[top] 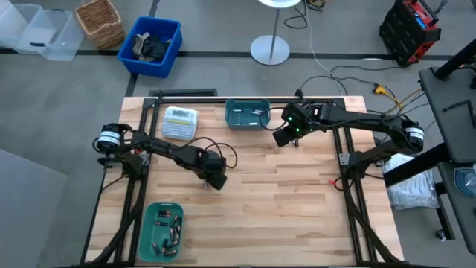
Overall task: Sort batteries
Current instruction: Put the brown battery into the green bin
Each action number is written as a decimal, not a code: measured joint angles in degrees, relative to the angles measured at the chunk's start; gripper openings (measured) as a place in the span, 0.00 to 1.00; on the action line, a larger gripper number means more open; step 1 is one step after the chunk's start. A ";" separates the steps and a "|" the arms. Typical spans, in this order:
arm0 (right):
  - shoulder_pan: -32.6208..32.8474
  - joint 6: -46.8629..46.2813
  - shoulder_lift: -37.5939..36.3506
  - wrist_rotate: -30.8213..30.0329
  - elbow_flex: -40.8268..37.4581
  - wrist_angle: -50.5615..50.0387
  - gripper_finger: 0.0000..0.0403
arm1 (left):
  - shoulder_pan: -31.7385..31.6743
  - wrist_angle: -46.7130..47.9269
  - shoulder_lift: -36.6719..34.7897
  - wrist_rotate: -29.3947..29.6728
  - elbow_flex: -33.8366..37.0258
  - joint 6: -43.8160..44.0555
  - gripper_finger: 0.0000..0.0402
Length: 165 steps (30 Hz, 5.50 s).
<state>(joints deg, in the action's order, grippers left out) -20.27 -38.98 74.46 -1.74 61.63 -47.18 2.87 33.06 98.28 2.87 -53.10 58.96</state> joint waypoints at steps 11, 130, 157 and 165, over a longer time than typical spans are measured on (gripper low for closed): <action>0.00 0.00 0.00 0.00 -0.01 0.00 0.03 | -0.13 -0.06 0.00 -0.38 0.00 -0.28 0.19; -0.02 0.92 0.00 -1.33 -0.02 0.20 0.03 | 0.20 -6.85 1.35 -3.53 0.44 -0.80 0.05; -0.01 1.46 0.00 -1.38 -0.01 1.25 0.03 | -0.57 -0.40 0.59 0.66 -5.29 -29.83 0.05; 0.00 0.99 0.00 -1.39 -0.02 1.30 0.03 | -0.63 12.43 -2.73 3.06 -10.34 -37.99 0.05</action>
<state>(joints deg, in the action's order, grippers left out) -20.27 -37.99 74.46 -3.13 61.60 -45.88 2.24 45.49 95.55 5.92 -63.44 20.97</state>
